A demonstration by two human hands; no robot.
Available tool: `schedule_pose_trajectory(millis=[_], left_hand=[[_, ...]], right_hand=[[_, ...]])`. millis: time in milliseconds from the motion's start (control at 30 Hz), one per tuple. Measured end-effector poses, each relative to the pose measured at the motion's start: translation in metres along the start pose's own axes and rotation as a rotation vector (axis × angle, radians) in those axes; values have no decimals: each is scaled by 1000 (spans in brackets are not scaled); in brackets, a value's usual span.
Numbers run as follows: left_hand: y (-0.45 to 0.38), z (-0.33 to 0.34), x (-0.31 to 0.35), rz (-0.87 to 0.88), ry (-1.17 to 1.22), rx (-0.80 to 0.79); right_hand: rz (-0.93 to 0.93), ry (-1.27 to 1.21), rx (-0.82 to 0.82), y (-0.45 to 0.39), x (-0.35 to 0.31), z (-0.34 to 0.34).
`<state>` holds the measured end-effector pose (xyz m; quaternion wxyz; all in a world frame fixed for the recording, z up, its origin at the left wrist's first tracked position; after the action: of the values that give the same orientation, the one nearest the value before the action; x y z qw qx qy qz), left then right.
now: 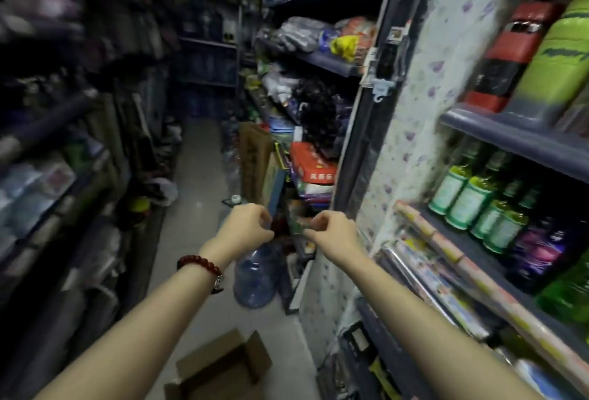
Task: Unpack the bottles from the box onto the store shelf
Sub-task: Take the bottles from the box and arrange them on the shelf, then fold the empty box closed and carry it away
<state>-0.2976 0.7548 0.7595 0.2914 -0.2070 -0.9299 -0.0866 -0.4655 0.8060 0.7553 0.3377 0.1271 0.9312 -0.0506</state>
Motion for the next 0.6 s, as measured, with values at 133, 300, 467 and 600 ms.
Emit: schedule_pose_trajectory(millis=[133,300,467,600], left_hand=[[3,0,-60,-135,-22,-2],[-4,12,-125,-263,-14,-6],[-13,47,-177,-371,-5,-15],[-23,107,-229,-434,17,-5]], right_hand=[[-51,-27,-134,-21,-17,67],[-71,-50,-269,-45,-17,136],[-69,-49,-363,-64,12,200],[-80,-35,-438,-83,61,264]])
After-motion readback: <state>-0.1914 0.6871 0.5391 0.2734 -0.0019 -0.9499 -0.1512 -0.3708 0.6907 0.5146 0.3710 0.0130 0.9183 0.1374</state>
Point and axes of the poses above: each hand's wrist, its own y-axis away from the middle knuckle, its own z-axis out of the palm, x = y × z, the point moved 2 cm from there along -y, towards the middle knuckle, and after that the axes turned 9 degrees about -x, right-handed, at the moved point
